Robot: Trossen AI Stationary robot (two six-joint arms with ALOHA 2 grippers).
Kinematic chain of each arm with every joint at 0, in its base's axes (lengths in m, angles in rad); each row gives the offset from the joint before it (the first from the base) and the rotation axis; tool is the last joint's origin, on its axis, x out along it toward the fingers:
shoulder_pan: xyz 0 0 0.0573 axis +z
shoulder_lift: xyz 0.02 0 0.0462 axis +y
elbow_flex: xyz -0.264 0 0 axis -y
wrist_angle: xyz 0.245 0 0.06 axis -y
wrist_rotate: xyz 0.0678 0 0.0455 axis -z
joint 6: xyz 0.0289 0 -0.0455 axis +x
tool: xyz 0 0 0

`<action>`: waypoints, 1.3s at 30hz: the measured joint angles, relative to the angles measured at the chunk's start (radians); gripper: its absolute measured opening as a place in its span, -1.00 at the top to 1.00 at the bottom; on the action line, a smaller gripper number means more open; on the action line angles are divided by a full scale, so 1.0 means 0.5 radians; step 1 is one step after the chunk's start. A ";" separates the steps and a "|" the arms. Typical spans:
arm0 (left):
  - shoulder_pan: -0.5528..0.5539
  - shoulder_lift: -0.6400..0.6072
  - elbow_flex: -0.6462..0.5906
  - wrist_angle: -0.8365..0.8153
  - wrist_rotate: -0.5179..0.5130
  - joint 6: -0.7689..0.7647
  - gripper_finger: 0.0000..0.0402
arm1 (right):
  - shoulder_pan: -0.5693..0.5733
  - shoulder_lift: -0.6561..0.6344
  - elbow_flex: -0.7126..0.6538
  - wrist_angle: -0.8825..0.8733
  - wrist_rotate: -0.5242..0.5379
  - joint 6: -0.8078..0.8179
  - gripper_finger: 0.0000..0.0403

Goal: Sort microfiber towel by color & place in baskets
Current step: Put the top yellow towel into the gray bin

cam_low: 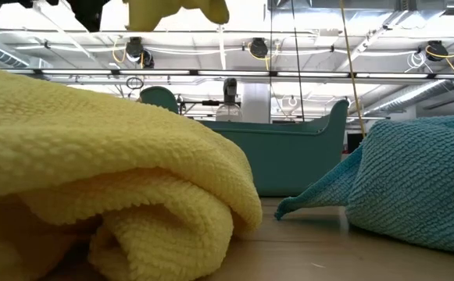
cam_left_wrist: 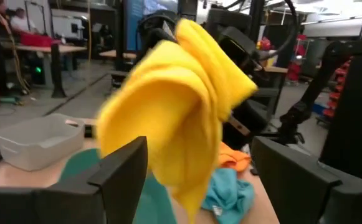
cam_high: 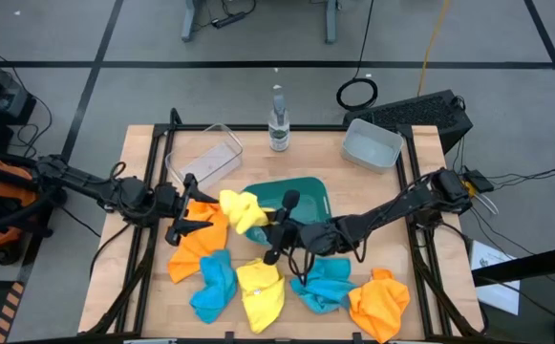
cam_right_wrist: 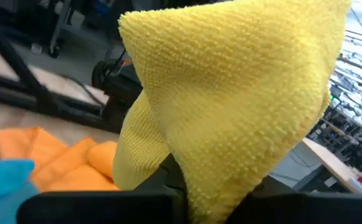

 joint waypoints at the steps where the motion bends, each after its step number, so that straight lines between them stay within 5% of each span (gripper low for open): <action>1: -0.001 0.001 0.000 0.007 0.002 0.011 -0.45 | 0.009 0.000 0.000 -0.038 0.000 -0.010 0.79; 8: -0.101 0.002 0.000 0.065 0.180 0.231 -0.45 | 0.059 -0.010 0.000 -0.205 -0.046 -0.020 0.79; 16: -0.163 0.139 0.000 0.134 0.234 0.426 -0.45 | 0.053 -0.010 0.000 -0.169 -0.638 -0.036 0.79; 24: -0.186 0.465 0.000 0.507 0.422 0.572 -0.38 | -0.043 -0.010 0.000 -0.105 -0.377 0.141 0.79; 31: -0.185 0.556 0.000 0.627 0.326 0.587 -0.03 | -0.061 -0.010 0.000 -0.090 -0.305 0.184 0.78; 39: -0.182 0.564 0.000 0.637 0.038 0.692 0.66 | -0.060 -0.010 0.000 -0.044 -0.314 0.255 0.60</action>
